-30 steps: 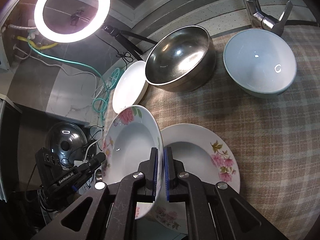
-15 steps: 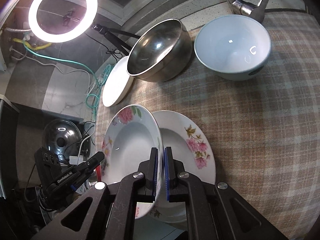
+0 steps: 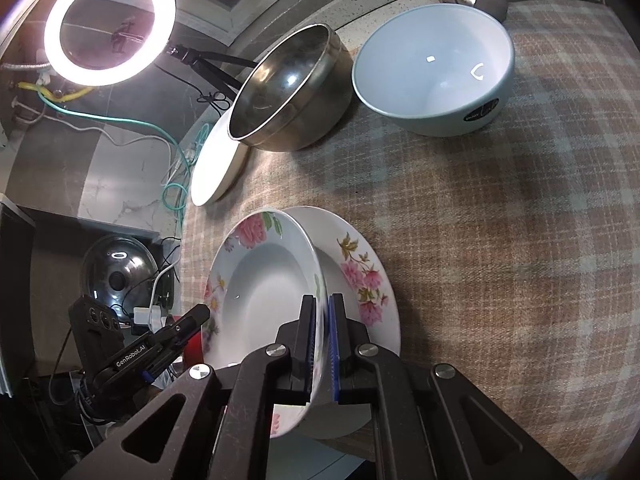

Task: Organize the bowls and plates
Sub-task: 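Settle the held flowered plate flat into the other flowered plate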

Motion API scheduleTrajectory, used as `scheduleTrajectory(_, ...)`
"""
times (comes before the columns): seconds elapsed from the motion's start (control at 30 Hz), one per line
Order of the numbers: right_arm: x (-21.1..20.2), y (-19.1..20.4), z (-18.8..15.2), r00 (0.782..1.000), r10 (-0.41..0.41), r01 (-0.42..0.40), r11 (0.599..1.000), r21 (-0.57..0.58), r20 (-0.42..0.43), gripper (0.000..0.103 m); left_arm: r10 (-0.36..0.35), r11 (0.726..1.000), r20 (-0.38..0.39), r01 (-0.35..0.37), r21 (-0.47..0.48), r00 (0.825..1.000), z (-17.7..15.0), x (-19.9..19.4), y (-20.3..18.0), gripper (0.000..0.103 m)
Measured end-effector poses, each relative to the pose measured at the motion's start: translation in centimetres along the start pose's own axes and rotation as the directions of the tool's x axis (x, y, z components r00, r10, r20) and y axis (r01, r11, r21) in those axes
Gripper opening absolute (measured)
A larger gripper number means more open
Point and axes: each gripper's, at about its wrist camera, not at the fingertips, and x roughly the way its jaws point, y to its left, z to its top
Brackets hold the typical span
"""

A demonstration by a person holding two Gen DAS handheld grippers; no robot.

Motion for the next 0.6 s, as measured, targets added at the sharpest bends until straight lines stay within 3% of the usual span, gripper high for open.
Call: scheduleTrajectory(0.6, 0.62, -1.1, -0.65, 1.0, -0.007, 0.008, 1.0, 0.027, -0.024, 0.006, 0.02, 1.0, -0.022, -0.02, 0.018, 1.0, -0.36, 0.89, -0.09, 0.009)
